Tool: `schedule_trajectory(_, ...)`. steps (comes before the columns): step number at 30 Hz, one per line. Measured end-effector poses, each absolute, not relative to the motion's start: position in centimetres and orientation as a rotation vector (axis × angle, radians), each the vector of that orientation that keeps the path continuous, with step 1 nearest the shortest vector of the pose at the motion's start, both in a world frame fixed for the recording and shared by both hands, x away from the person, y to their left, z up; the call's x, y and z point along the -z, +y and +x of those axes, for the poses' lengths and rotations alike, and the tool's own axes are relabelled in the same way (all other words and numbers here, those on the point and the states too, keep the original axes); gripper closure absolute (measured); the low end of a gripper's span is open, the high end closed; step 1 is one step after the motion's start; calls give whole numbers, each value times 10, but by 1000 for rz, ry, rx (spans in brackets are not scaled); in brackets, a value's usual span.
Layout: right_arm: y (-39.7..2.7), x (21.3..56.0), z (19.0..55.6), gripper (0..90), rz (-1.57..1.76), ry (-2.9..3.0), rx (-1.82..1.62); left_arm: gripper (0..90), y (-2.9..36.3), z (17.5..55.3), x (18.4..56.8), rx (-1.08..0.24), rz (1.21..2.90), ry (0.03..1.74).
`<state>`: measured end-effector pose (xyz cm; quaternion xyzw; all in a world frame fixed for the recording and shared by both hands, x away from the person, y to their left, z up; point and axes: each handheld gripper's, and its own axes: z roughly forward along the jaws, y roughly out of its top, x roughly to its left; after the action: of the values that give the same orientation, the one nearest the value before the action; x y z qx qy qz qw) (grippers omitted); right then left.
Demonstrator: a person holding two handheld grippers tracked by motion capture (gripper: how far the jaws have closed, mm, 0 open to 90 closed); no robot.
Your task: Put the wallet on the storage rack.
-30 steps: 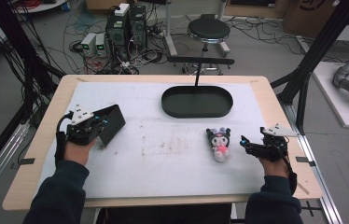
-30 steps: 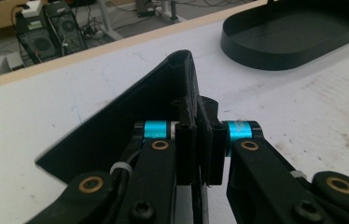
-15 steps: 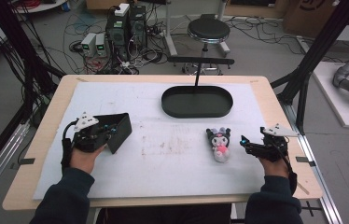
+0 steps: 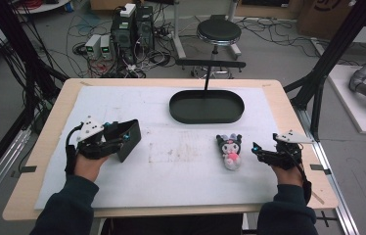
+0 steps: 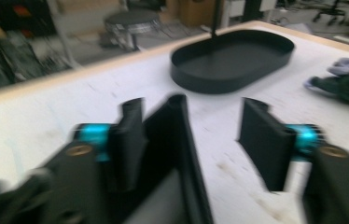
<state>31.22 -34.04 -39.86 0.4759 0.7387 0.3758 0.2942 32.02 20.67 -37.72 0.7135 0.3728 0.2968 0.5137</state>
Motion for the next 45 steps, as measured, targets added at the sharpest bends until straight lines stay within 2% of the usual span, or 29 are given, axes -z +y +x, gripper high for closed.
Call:
schedule_trajectory(3, -340, 398, 312, 177, 1265, 1967, -1001, 221, 212, 327, 374, -708, 1713, 914)
schedule_trajectory(4, -340, 398, 312, 177, 1265, 1969, -1000, 216, 213, 330, 375, -715, 1729, 928)
schedule_trajectory(9, -340, 399, 313, 177, 1262, 1972, -999, 215, 211, 340, 382, -703, 1821, 937)
schedule_trajectory(20, -340, 399, 313, 177, 1264, 1976, -999, 213, 212, 350, 393, -653, 1889, 965)
schedule_trajectory(22, -340, 399, 313, 177, 1268, 1975, -998, 250, 212, 350, 394, -638, 1903, 964)
schedule_trajectory(23, -341, 399, 313, 177, 1268, 1974, -997, 296, 213, 349, 394, -635, 1919, 964)
schedule_trajectory(25, -341, 399, 313, 177, 1271, 1972, -998, 460, 217, 348, 396, -597, 1926, 956)
schedule_trajectory(28, -342, 399, 312, 177, 1272, 1970, -997, 635, 219, 347, 397, -583, 1945, 955)
schedule_trajectory(32, -342, 399, 313, 177, 1277, 1966, -998, 766, 218, 345, 396, -580, 1922, 967)
schedule_trajectory(37, -341, 398, 313, 177, 1273, 1968, -998, 789, 221, 348, 393, -535, 1832, 1005)
schedule_trajectory(45, -339, 399, 315, 177, 1271, 1970, -1007, 791, 210, 359, 372, -538, 1749, 984)
